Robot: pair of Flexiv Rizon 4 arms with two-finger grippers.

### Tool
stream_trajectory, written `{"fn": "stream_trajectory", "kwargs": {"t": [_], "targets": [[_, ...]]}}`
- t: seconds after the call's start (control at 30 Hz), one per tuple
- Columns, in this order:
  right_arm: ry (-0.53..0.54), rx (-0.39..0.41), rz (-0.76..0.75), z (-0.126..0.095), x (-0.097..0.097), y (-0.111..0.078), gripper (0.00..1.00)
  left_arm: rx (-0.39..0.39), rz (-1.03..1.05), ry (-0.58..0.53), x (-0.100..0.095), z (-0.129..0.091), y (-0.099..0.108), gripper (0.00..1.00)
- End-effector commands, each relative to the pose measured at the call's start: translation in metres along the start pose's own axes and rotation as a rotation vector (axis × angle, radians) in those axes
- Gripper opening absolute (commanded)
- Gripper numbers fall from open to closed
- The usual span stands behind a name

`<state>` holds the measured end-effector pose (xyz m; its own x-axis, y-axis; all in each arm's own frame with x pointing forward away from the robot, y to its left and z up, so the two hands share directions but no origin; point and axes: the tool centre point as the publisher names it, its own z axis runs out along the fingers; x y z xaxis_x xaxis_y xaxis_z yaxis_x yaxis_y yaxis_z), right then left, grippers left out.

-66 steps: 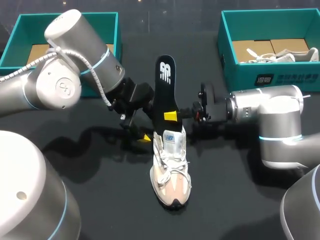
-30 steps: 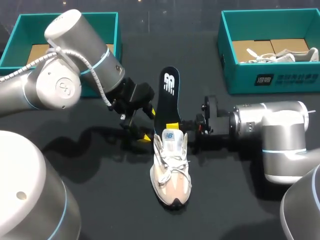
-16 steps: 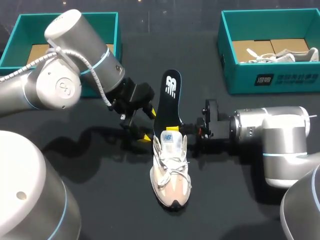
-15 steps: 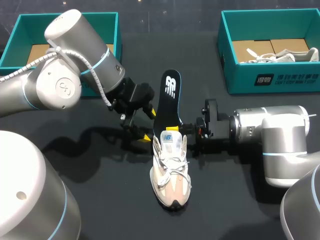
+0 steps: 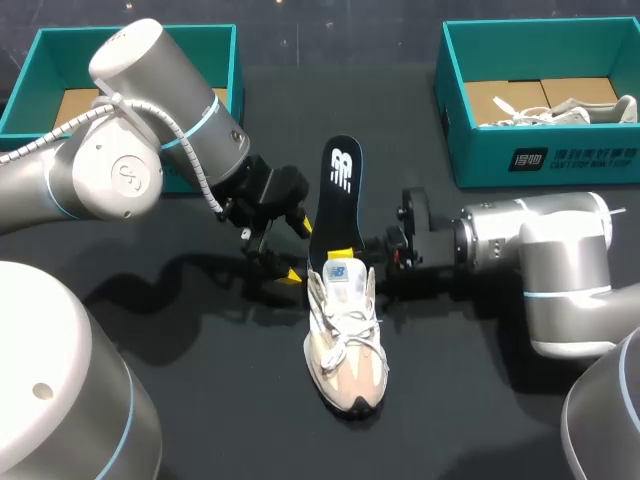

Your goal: Take the shoe out of the shoebox, open the shoe tongue, remove and reinsert the insole, then place the shoe into the shoebox

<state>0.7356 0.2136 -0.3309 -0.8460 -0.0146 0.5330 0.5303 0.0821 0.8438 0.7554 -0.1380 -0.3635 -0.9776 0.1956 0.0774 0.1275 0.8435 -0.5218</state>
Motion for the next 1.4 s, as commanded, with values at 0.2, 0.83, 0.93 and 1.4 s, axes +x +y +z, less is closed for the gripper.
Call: {"fn": "stream_trajectory", "kwargs": {"t": [0.2, 0.83, 0.93, 1.4], "targets": [[0.004, 0.028, -0.022, 0.004, 0.005, 0.009, 0.28, -0.002, 0.000, 0.000, 0.001, -0.001, 0.000, 1.00], [-0.059, 0.093, -0.088, 0.007, 0.002, 0.048, 0.28, -0.002, 0.000, 0.000, 0.001, -0.001, 0.000, 1.00], [-0.110, 0.105, -0.087, 0.010, 0.001, 0.048, 0.06, -0.002, 0.000, 0.000, 0.001, -0.001, 0.000, 1.00], [-0.137, 0.122, -0.019, 0.013, 0.007, 0.011, 0.00, -0.002, 0.000, 0.000, 0.001, -0.001, 0.000, 1.00]]}}
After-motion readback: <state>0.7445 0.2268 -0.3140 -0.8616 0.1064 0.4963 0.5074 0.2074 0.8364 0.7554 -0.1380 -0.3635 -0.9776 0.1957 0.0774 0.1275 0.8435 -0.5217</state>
